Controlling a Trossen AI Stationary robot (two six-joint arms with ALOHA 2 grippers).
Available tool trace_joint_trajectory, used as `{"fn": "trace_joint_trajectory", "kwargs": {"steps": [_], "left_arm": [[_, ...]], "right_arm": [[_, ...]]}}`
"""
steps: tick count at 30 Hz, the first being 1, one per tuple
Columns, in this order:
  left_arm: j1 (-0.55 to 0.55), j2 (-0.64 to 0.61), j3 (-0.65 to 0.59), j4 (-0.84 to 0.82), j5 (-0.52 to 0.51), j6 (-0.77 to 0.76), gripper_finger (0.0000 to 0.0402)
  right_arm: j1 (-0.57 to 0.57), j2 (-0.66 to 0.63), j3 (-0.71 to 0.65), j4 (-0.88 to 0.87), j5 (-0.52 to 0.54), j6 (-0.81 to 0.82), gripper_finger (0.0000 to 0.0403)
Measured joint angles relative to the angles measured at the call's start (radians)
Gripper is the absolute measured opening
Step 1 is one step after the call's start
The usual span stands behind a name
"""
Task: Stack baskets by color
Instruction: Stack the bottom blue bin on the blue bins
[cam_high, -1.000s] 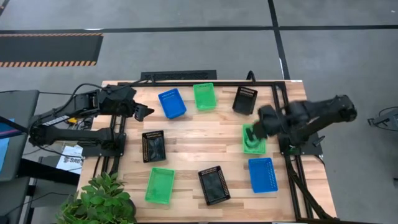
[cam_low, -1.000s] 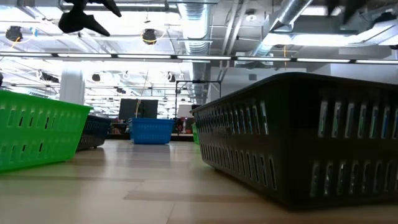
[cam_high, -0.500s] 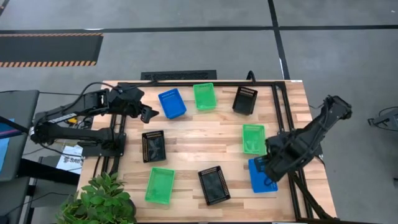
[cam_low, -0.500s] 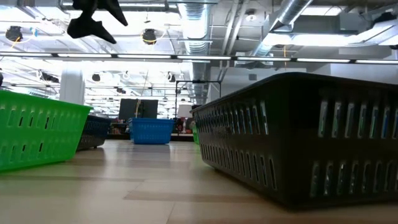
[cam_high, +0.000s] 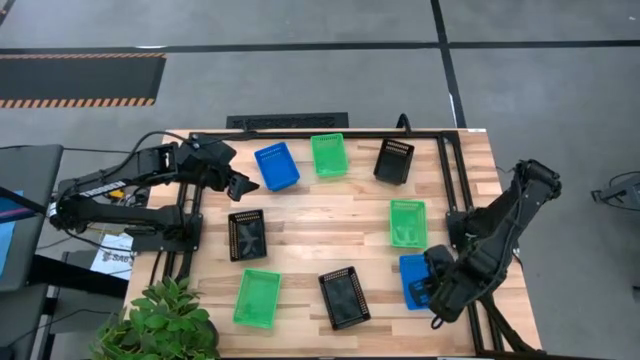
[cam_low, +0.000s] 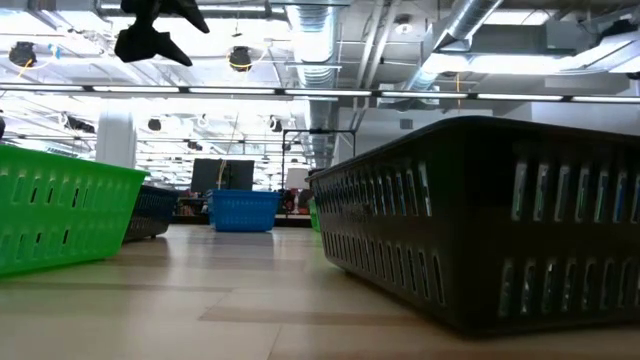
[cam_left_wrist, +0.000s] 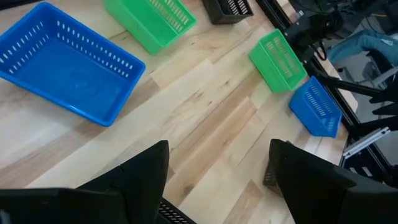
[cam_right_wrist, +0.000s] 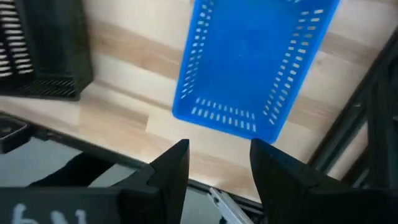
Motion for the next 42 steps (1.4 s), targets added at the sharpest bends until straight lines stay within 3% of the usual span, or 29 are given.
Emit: {"fn": "trace_joint_trajectory", "kwargs": {"steps": [14, 29, 36, 42], "left_arm": [[0.0, 0.0, 0.0, 0.007, -0.002, -0.005, 0.0265], [0.0, 0.0, 0.0, 0.006, -0.004, -0.004, 0.0265], [0.0, 0.0, 0.0, 0.006, -0.01, 0.011, 0.0265], [0.0, 0.0, 0.0, 0.005, -0.019, 0.011, 0.0265]], "right_arm": [[-0.125, 0.148, -0.002, 0.052, -0.039, -0.125, 0.0219], [-0.166, 0.299, -0.002, 0.101, -0.04, -0.279, 0.022], [-0.195, 0.318, -0.004, 0.085, -0.03, -0.353, 0.0219], [-0.204, 0.294, -0.115, 0.207, -0.036, -0.332, 0.0219]]}}
